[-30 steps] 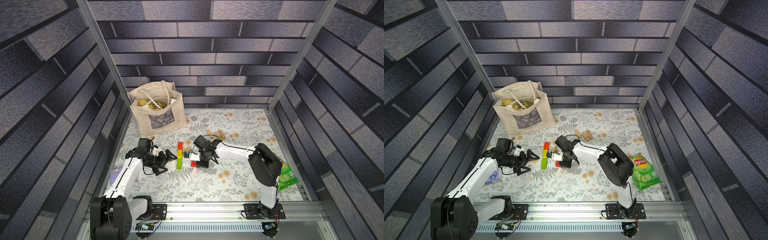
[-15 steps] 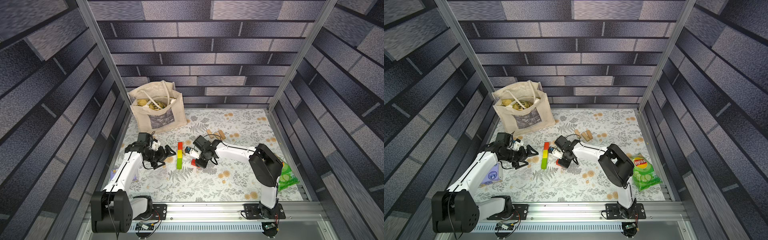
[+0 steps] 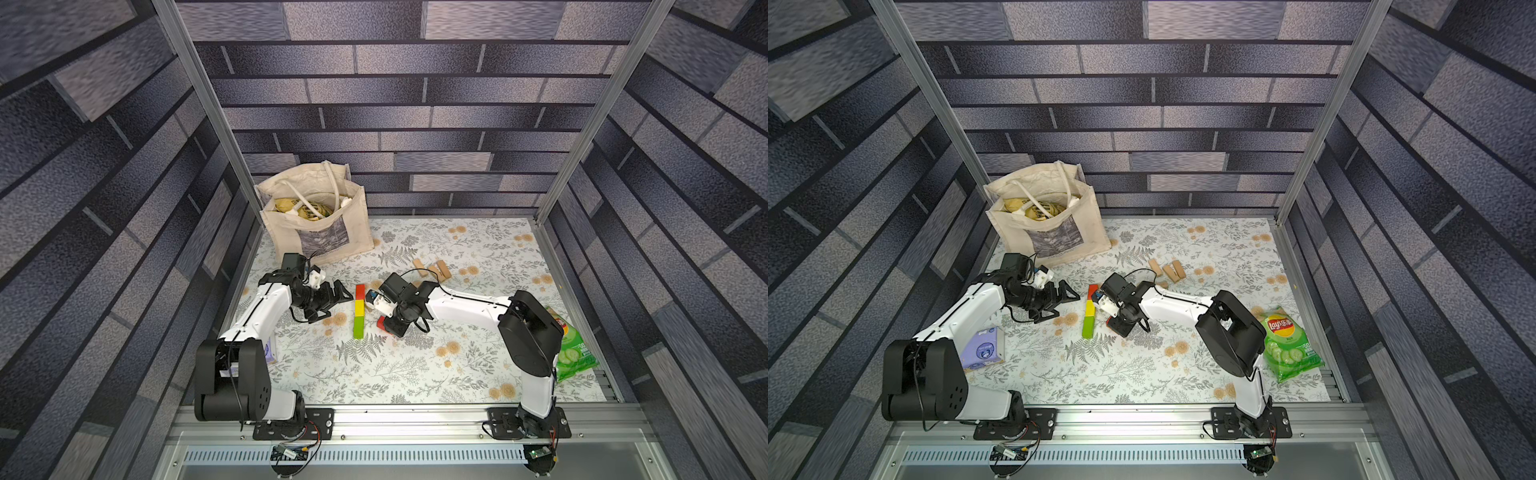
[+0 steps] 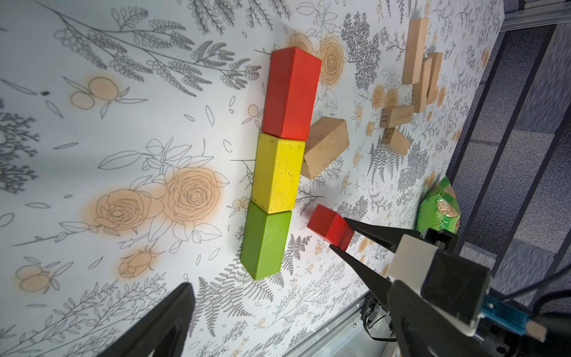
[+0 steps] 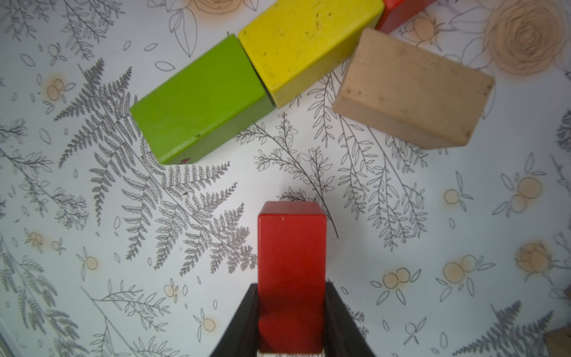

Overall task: Assemble the letter k with building blocks
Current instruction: Assemble the building block at the center of the board.

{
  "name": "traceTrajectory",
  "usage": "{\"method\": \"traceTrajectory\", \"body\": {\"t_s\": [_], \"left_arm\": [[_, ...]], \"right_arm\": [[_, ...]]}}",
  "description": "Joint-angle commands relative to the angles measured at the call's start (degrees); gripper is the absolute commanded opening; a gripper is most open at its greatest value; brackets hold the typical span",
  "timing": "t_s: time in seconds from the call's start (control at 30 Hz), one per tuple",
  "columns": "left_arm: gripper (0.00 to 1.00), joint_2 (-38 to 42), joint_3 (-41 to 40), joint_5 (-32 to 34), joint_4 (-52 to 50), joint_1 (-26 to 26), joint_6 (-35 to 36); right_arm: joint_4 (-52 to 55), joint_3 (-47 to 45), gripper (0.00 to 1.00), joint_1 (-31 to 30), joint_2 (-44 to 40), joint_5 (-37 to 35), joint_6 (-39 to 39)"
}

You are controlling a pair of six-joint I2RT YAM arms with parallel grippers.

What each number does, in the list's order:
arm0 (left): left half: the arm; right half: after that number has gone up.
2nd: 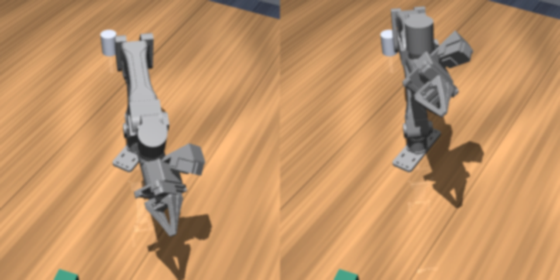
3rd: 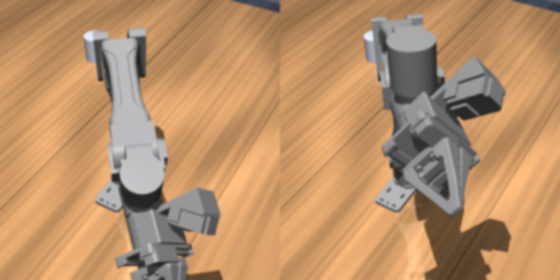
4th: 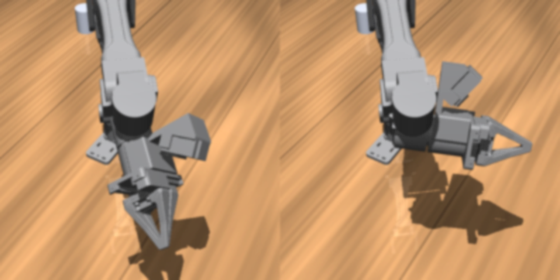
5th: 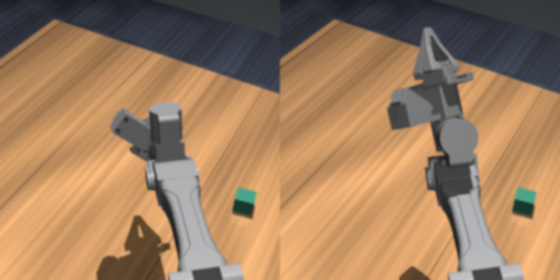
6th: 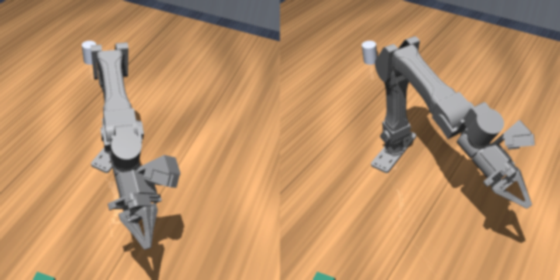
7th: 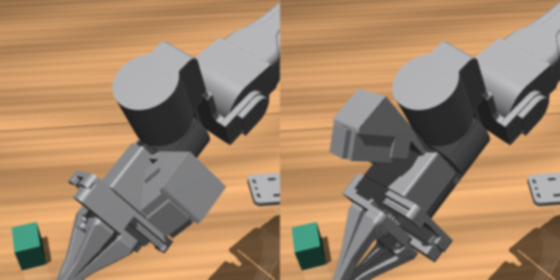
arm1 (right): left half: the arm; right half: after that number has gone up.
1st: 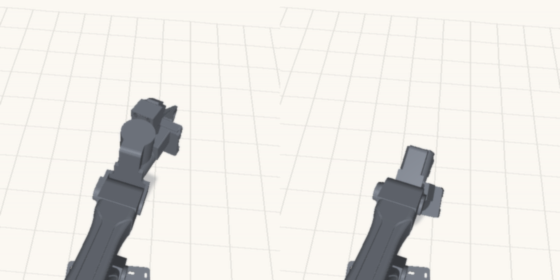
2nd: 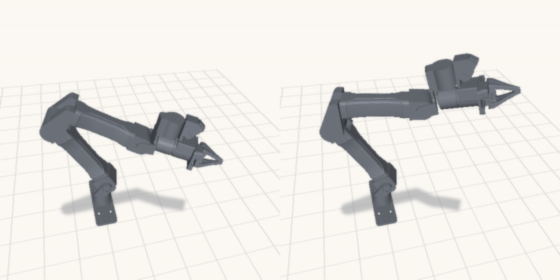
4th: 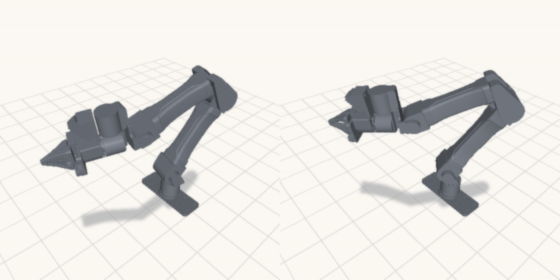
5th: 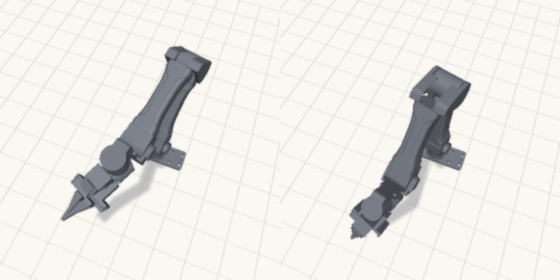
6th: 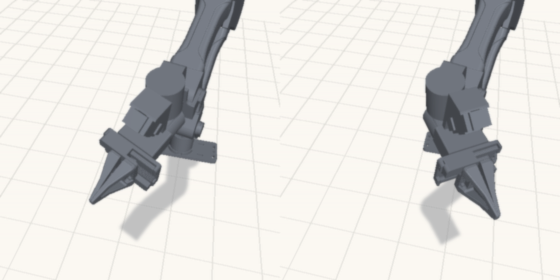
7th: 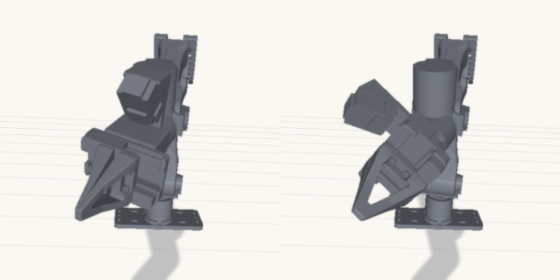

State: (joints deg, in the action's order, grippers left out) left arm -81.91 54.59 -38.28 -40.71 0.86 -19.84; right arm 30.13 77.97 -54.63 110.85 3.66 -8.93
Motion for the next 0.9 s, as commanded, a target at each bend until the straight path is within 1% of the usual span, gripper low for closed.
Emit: {"method": "traceTrajectory", "body": {"t_s": [0.0,0.47,0.87], "left_arm": [[1.00,-1.28,2.09,-1.36,0.00,0.37,3.47],[1.00,-2.58,2.65,-2.68,-0.35,2.15,4.28],[1.00,-3.17,2.63,-4.16,-0.42,2.48,4.78]], "right_arm": [[0.47,2.16,0.29,-0.39,1.88,-1.09,0.87],[1.30,6.31,0.29,-0.28,5.63,-1.44,0.64],[1.42,8.55,0.29,-0.34,8.66,-1.59,0.14]]}}
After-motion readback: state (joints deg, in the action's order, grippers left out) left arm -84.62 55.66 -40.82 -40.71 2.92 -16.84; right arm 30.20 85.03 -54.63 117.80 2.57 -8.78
